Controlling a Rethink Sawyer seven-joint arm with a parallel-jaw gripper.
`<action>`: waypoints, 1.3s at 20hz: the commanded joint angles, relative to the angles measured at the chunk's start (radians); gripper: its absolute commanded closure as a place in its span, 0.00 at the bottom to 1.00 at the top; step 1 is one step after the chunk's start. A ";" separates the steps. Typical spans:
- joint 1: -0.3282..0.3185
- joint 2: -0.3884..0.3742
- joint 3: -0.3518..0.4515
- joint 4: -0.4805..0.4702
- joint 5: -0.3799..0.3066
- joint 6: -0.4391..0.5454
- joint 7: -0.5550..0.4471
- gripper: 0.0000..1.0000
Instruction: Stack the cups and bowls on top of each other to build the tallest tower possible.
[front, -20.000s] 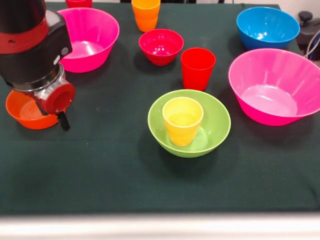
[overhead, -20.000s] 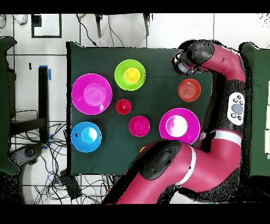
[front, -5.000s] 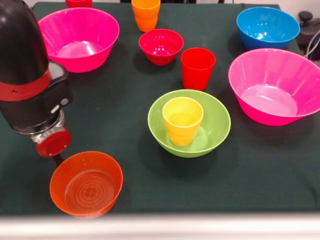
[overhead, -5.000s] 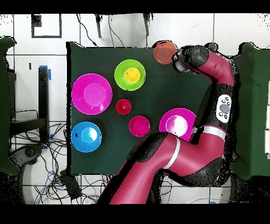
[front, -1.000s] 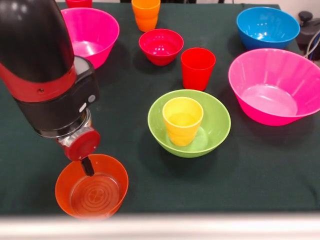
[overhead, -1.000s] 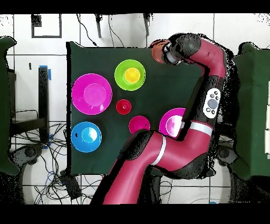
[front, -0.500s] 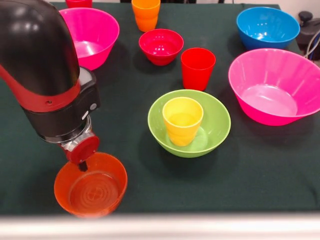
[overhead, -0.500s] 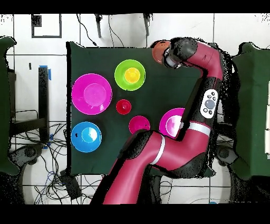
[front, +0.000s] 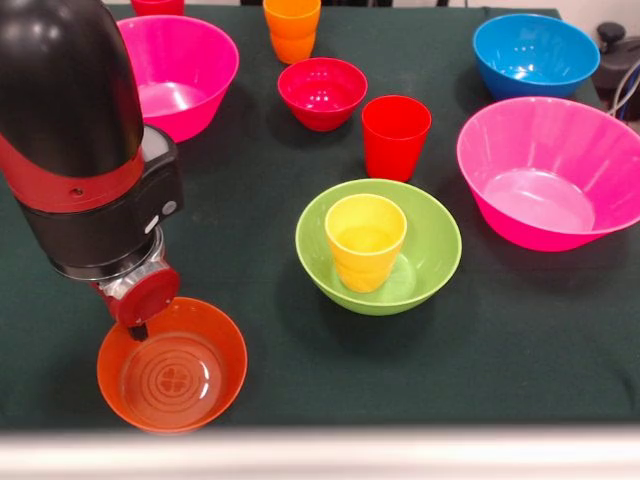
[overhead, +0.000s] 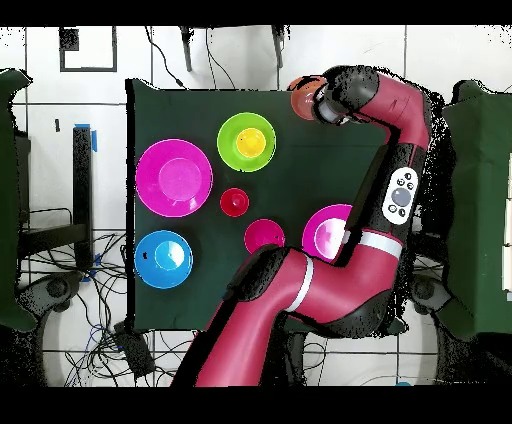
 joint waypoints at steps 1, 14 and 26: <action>0.022 -0.002 0.041 0.037 -0.084 0.069 -0.143 1.00; 0.029 -0.138 0.053 0.104 0.011 0.162 -0.213 1.00; 0.011 -0.171 0.082 0.097 0.016 0.270 -0.248 1.00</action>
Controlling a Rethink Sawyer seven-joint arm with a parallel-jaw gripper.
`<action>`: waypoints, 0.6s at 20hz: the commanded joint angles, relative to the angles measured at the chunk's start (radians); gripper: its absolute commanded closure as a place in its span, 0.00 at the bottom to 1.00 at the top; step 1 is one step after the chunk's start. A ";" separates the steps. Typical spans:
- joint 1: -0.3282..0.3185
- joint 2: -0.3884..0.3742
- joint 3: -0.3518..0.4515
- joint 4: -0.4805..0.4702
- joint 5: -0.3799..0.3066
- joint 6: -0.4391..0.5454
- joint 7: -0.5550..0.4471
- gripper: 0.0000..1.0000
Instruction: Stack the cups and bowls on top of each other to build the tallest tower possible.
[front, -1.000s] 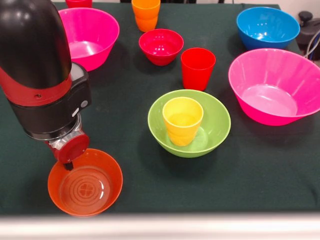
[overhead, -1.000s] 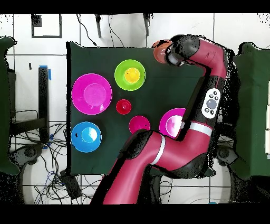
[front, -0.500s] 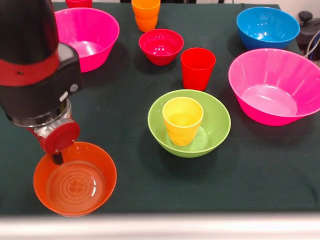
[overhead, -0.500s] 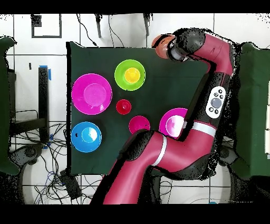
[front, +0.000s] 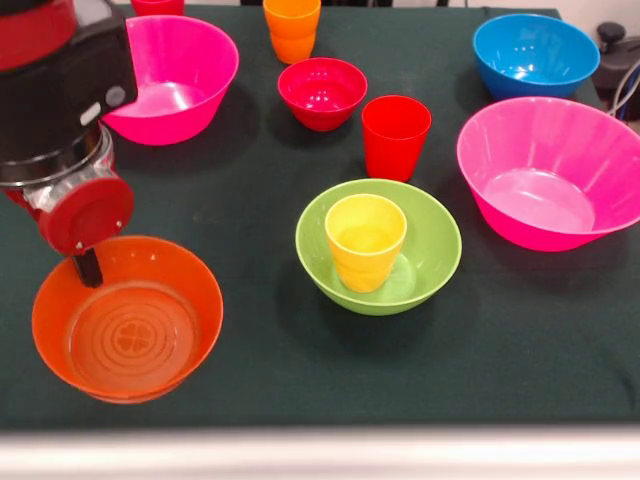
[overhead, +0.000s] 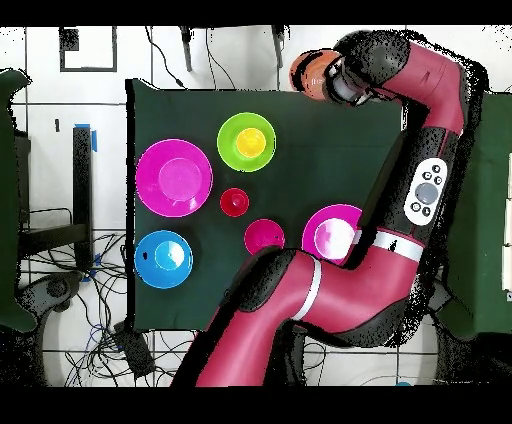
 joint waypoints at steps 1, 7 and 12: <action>0.014 -0.031 0.079 0.113 0.004 0.131 -0.249 1.00; 0.021 -0.036 0.093 0.134 0.025 0.108 -0.265 1.00; 0.034 -0.048 0.074 0.190 0.059 0.074 -0.250 1.00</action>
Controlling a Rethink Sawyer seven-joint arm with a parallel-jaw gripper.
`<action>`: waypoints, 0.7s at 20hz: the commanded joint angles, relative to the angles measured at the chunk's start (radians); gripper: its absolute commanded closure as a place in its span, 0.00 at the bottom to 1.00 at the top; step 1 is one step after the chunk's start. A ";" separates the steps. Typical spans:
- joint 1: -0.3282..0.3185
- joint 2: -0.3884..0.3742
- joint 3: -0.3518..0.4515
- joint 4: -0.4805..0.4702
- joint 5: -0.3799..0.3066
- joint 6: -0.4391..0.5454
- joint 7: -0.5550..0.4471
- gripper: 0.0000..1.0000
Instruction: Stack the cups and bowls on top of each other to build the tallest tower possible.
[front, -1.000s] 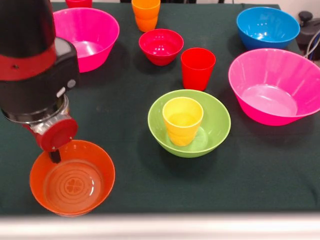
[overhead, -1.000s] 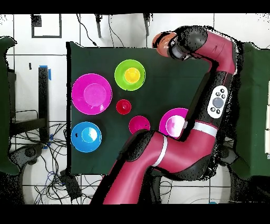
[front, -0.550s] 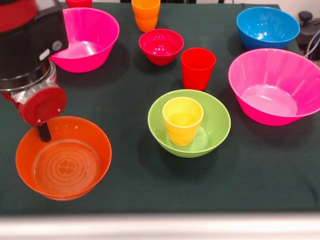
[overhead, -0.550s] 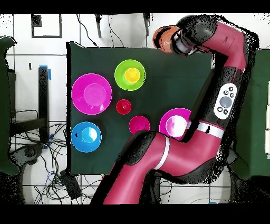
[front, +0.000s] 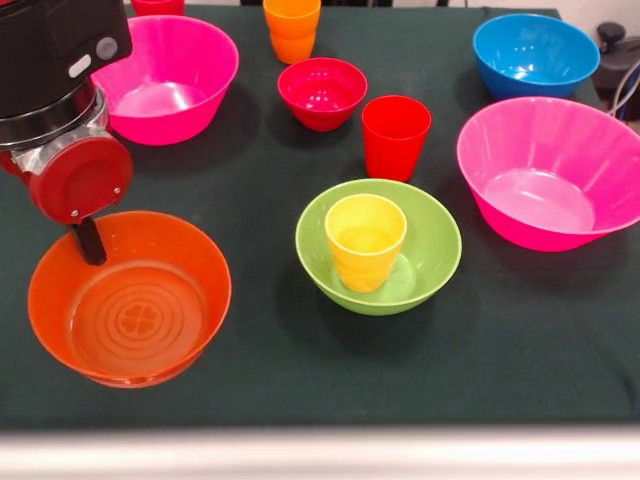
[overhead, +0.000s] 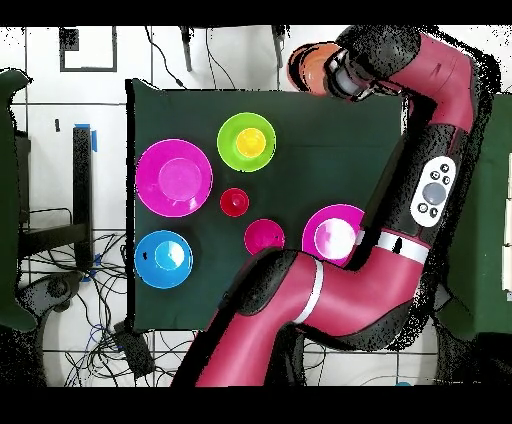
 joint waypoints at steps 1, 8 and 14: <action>0.037 -0.020 0.066 0.195 0.023 0.029 -0.247 1.00; 0.054 -0.069 0.034 0.325 0.050 -0.056 -0.218 1.00; 0.058 -0.275 0.003 0.712 0.062 -0.244 -0.192 1.00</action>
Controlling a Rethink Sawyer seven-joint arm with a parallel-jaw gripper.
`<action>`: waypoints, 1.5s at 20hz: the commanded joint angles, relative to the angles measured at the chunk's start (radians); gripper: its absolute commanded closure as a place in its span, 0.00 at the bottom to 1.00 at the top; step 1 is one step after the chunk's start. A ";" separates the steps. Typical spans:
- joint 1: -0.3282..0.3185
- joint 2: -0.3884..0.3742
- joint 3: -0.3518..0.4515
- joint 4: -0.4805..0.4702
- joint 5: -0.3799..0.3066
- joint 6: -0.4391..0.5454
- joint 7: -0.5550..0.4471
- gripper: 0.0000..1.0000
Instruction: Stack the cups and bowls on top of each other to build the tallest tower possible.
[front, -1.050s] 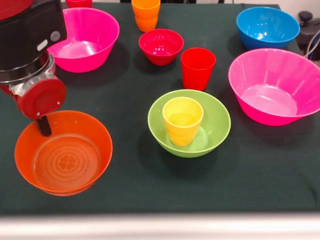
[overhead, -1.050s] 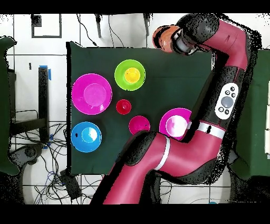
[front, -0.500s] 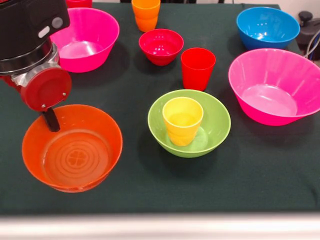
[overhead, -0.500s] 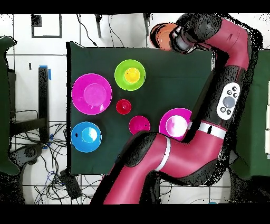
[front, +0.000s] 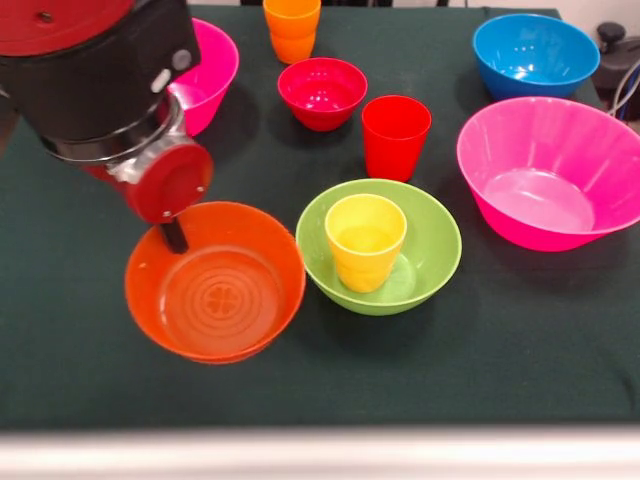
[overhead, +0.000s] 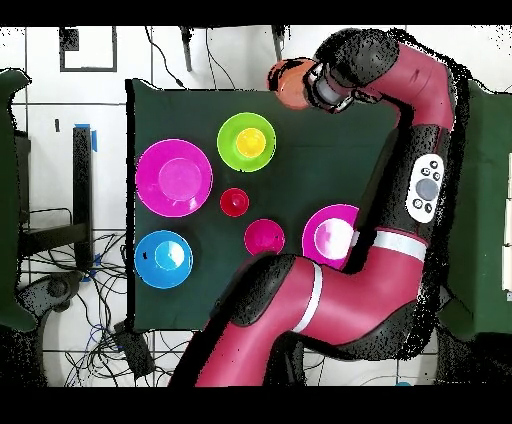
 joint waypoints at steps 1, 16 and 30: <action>0.046 -0.214 0.011 0.490 0.000 -0.196 -0.188 1.00; 0.048 -0.461 0.059 0.934 -0.030 -0.391 -0.129 1.00; 0.016 -0.492 0.132 1.062 -0.017 -0.576 -0.114 1.00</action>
